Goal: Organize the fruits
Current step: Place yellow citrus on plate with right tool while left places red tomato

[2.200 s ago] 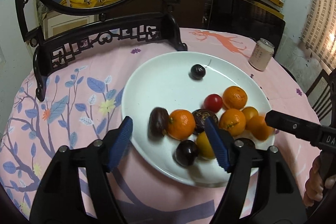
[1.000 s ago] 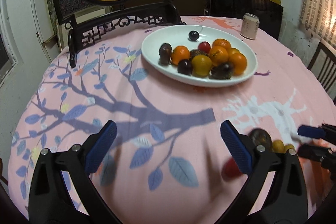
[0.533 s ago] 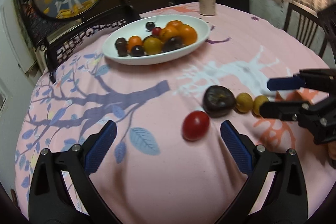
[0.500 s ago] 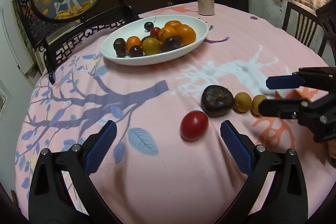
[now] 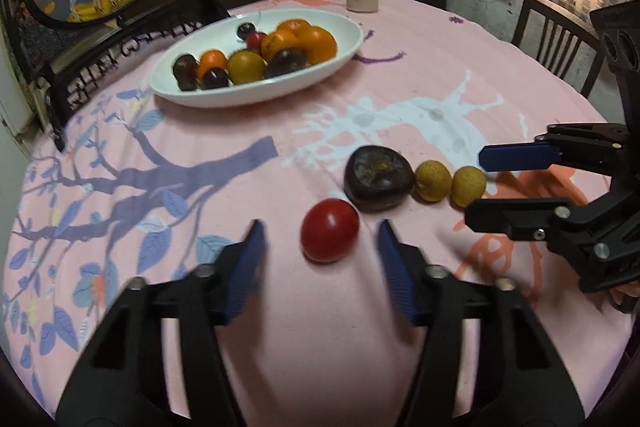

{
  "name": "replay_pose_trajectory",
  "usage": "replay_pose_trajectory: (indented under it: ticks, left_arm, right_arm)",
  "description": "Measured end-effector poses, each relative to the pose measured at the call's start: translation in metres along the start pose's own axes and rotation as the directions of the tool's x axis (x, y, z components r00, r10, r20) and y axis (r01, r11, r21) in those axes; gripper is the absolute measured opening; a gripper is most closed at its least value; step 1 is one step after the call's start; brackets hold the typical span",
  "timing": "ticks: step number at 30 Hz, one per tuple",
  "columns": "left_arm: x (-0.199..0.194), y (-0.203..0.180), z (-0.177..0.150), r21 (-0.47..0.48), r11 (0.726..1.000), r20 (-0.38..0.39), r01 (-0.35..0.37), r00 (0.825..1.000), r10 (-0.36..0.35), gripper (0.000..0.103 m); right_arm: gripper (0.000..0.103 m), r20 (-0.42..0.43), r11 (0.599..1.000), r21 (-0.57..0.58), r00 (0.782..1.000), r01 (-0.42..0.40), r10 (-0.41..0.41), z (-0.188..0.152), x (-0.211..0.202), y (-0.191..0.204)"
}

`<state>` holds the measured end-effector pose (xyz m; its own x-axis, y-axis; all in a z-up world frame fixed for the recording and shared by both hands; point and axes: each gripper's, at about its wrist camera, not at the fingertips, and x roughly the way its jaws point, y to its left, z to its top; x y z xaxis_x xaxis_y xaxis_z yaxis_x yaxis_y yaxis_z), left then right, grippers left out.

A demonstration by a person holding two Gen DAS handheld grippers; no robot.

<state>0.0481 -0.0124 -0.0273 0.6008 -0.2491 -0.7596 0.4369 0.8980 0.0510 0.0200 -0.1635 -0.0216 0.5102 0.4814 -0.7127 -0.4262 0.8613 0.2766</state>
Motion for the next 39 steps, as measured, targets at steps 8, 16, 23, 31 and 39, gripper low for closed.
replay_pose_trajectory:
  ticks: [8, 16, 23, 31, 39]
  left_arm:
    - [0.002, -0.004, -0.001, 0.008, 1.0, -0.009, 0.021, 1.0, -0.021, 0.032]
    - [-0.005, -0.002, 0.0, -0.001, 1.0, 0.017, 0.024, 1.0, -0.024, 0.03]
    - [-0.015, 0.006, 0.003, -0.037, 0.999, 0.051, 0.012, 0.999, -0.01, 0.03]
    - [-0.015, 0.042, 0.046, -0.135, 0.991, 0.083, -0.02, 0.996, 0.031, 0.03]
    - [0.014, 0.089, 0.099, -0.237, 0.971, 0.07, -0.043, 0.996, 0.061, 0.03]
  right_arm:
    - [0.034, -0.042, 1.0, 0.02, 0.999, -0.017, 0.018, -0.001, 0.009, -0.002]
    - [0.027, -0.024, 0.998, 0.048, 0.999, -0.039, 0.04, 0.0, 0.005, -0.007]
    - [0.027, 0.034, 0.993, 0.094, 0.997, -0.072, 0.069, 0.004, -0.007, -0.016]
    - [0.027, 0.045, 0.981, 0.159, 0.993, -0.114, 0.108, 0.053, -0.004, -0.034]
    - [0.027, 0.074, 0.966, 0.238, 0.993, -0.104, 0.089, 0.132, 0.03, -0.057]
